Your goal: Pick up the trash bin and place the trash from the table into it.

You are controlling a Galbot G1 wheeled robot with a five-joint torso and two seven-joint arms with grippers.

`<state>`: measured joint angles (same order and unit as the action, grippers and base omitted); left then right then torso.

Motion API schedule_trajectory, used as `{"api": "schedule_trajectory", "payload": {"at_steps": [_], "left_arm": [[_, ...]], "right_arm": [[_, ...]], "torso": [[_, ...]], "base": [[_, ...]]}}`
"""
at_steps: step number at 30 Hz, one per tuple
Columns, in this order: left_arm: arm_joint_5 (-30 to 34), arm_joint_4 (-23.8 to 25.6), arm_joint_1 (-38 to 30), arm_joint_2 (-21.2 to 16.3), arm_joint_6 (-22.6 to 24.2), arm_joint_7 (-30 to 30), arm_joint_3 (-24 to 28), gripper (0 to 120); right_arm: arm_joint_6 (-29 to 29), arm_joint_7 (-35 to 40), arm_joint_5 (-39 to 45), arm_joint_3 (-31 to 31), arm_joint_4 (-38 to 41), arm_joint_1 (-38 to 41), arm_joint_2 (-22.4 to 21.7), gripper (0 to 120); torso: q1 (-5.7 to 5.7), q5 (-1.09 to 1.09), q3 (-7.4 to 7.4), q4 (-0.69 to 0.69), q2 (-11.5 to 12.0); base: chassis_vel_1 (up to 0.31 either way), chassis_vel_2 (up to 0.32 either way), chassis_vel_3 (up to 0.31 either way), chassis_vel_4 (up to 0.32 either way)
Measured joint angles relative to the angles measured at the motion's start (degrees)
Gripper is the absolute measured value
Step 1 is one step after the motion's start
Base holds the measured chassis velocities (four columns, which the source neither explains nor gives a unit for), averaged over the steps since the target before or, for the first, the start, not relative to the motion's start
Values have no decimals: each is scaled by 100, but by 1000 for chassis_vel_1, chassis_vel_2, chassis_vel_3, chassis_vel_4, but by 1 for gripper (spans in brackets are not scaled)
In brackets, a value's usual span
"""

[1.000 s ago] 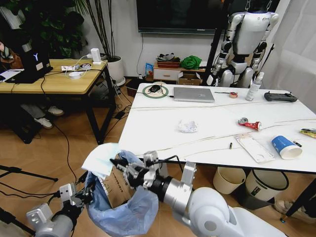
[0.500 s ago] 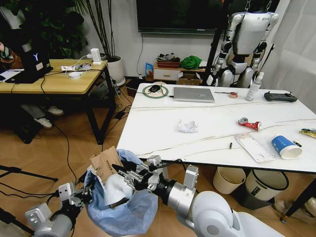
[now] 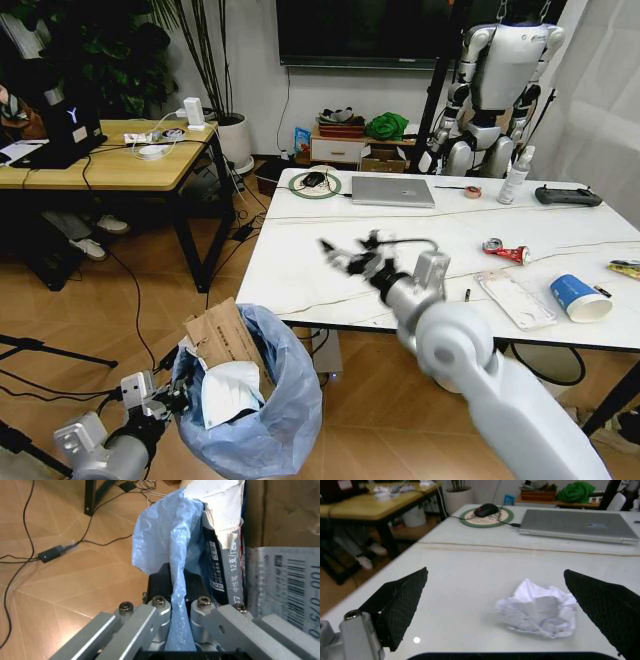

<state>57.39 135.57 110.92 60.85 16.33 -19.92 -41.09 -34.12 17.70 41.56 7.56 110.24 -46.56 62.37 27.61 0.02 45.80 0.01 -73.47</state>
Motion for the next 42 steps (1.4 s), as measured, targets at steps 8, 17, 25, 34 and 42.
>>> {"api": "schedule_trajectory", "payload": {"at_steps": [8, 17, 25, 34, 42], "left_arm": [[-15, 68, 78, 24, 0, 0, -73, 0], [-172, 208, 207, 183, -1, 12, -120, 0], [-307, 281, 311, 298, -11, 30, -142, 0], [-354, 289, 316, 329, -13, 36, -131, 0], [-342, 269, 287, 310, -14, 39, -123, 0]], "right_arm": [[468, -1981, -929, 35, -1184, 715, -430, 100], [1445, -3141, -1591, -558, -2310, 1096, -632, 100], [1825, -3301, -2179, -747, -2813, 1141, -630, 100], [2089, -3302, -2413, -841, -3038, 1134, -606, 100], [2222, -3285, -2542, -920, -3134, 1096, -514, 100]], "torso": [[0, -2, -1, 1, 0], [0, -1, 0, 0, 0], [-1, -2, -1, 0, 0], [-1, -1, -1, 1, 0], [-1, -2, -1, 1, -1]], "base": [[0, 0, 0, 0], [0, 0, 0, 0], [0, 0, 0, 0], [0, 0, 0, 0], [0, 0, 0, 0]]}}
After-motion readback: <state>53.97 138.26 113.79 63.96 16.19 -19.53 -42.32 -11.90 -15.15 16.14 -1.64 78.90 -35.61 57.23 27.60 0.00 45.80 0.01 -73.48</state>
